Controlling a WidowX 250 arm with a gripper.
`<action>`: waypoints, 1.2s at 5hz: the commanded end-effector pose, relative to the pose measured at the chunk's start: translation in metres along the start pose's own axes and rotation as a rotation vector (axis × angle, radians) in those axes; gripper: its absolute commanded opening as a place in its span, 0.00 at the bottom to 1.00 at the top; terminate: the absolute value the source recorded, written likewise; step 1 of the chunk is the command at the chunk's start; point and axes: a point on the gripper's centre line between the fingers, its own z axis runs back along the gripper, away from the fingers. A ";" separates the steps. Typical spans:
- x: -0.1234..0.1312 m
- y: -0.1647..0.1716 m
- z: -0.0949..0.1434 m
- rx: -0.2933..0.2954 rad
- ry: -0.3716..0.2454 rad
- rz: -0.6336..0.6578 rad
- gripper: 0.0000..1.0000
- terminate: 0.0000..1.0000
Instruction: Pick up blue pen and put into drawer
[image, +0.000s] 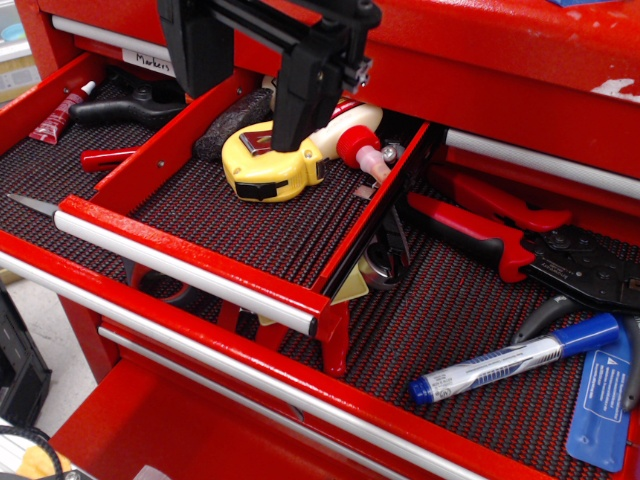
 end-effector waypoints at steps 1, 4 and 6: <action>0.000 0.000 0.000 0.000 0.000 0.000 1.00 0.00; 0.058 -0.118 -0.024 -0.135 0.026 -0.208 1.00 0.00; 0.068 -0.151 -0.093 -0.120 -0.129 -0.113 1.00 0.00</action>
